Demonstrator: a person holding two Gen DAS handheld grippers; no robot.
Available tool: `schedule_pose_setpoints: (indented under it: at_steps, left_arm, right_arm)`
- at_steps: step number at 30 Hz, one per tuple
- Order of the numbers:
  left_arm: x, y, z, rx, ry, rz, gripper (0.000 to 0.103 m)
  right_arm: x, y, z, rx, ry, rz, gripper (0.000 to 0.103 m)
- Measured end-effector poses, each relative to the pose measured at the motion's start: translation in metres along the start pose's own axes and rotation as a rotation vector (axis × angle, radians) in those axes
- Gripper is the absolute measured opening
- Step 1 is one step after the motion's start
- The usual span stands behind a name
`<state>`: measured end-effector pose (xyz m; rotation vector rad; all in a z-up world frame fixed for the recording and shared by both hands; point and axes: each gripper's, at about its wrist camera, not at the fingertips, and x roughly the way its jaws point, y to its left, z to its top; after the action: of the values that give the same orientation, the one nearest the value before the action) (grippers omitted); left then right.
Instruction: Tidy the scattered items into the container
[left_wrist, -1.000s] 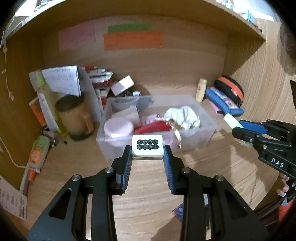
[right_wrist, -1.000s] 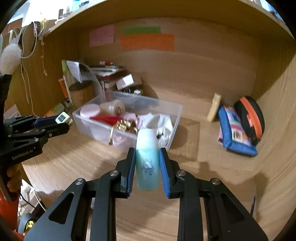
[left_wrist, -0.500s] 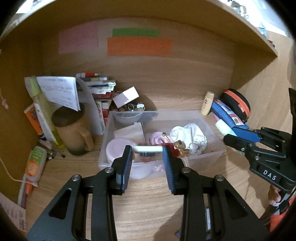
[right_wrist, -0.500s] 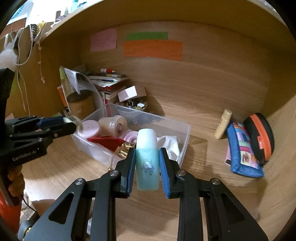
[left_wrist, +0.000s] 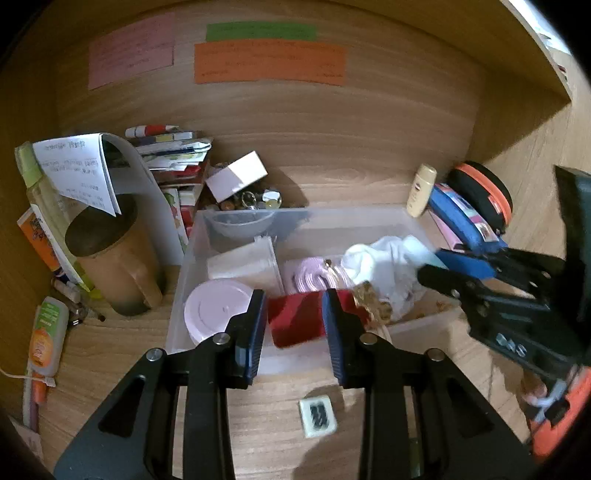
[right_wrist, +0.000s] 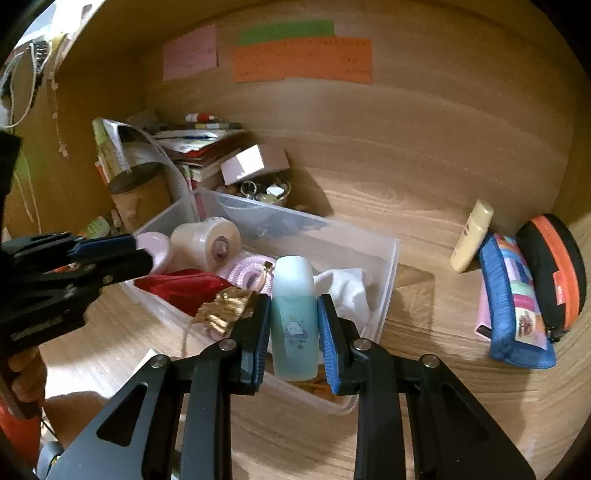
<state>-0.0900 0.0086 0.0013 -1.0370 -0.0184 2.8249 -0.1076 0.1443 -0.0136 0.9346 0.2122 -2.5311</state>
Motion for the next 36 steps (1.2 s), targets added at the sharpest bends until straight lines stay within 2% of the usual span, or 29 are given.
schedule_pose_setpoints:
  at_steps: [9, 16, 18, 20, 23, 25, 29, 36]
  left_arm:
    - [-0.003, -0.01, -0.032, 0.068, 0.047, -0.019, 0.031]
    - [0.007, -0.003, -0.05, 0.059, 0.123, -0.057, 0.031]
    - [0.009, -0.003, -0.055, 0.064, 0.141, -0.06, 0.031]
    - [0.014, -0.003, -0.061, 0.067, 0.168, -0.07, 0.031]
    - [0.02, -0.005, -0.068, 0.084, 0.207, -0.082, 0.031]
    - [0.023, -0.007, -0.072, 0.094, 0.223, -0.075, 0.034]
    - [0.024, -0.007, -0.076, 0.091, 0.23, -0.079, 0.042]
    - [0.025, -0.008, -0.08, 0.087, 0.24, -0.083, 0.042]
  right_arm:
    - [0.019, -0.008, -0.003, 0.038, 0.058, -0.012, 0.023]
    - [0.02, -0.006, -0.006, 0.039, 0.09, -0.021, 0.023]
    - [0.017, -0.004, -0.007, 0.033, 0.09, -0.027, 0.026]
    - [0.012, -0.002, -0.009, 0.026, 0.083, -0.034, 0.034]
    - [0.001, 0.002, -0.012, 0.018, 0.066, -0.036, 0.038]
    - [-0.005, 0.006, -0.015, 0.011, 0.061, -0.032, 0.039]
    - [-0.02, 0.013, -0.026, 0.0, 0.051, -0.024, 0.05]
    - [-0.041, 0.031, -0.052, -0.013, 0.059, 0.018, 0.051]
